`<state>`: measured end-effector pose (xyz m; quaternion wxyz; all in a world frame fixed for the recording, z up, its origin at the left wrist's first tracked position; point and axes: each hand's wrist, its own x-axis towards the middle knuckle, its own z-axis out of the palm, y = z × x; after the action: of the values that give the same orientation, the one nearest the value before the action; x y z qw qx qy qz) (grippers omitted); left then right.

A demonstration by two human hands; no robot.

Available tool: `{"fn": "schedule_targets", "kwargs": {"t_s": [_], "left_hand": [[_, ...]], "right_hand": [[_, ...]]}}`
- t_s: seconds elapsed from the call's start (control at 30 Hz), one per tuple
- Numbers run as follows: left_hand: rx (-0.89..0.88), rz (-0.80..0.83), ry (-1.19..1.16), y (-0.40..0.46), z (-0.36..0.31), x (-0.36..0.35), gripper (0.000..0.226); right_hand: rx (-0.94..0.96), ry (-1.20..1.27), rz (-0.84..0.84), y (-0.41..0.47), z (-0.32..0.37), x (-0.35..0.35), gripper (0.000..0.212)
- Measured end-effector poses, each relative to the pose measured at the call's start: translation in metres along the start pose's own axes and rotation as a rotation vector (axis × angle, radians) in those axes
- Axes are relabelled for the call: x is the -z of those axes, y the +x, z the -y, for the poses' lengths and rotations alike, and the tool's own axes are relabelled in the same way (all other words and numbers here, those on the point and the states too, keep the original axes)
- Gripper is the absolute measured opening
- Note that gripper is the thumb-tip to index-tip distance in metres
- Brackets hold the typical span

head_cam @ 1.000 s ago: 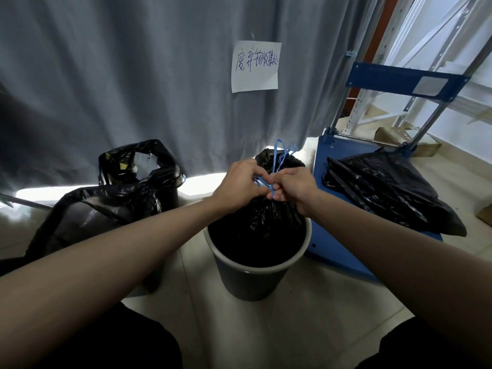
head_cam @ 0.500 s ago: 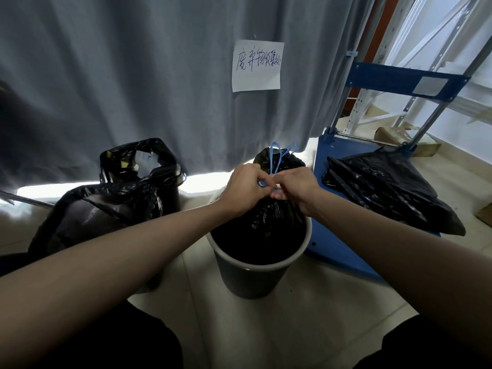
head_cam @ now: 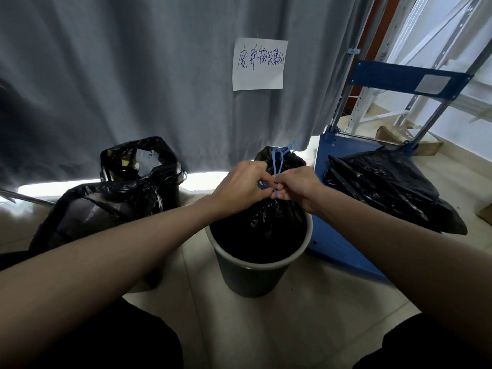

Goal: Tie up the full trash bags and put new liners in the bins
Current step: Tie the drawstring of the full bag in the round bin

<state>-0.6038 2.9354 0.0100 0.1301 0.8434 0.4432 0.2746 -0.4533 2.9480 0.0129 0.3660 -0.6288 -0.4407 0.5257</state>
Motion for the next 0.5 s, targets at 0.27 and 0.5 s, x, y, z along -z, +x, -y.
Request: {"fn": "schedule_targets", "kwargs": {"t_s": [0.27,0.5], "left_hand": [[0.069,0.318,-0.107,0.015,0.012,0.027,0.005],[0.267,0.602,-0.284,0.01,0.02,0.035,0.011]], "right_hand": [[0.108,-0.006,0.097,-0.006,0.003,-0.004,0.027],[0.24,-0.254,0.095,-0.01,0.004,0.0,0.025]]}}
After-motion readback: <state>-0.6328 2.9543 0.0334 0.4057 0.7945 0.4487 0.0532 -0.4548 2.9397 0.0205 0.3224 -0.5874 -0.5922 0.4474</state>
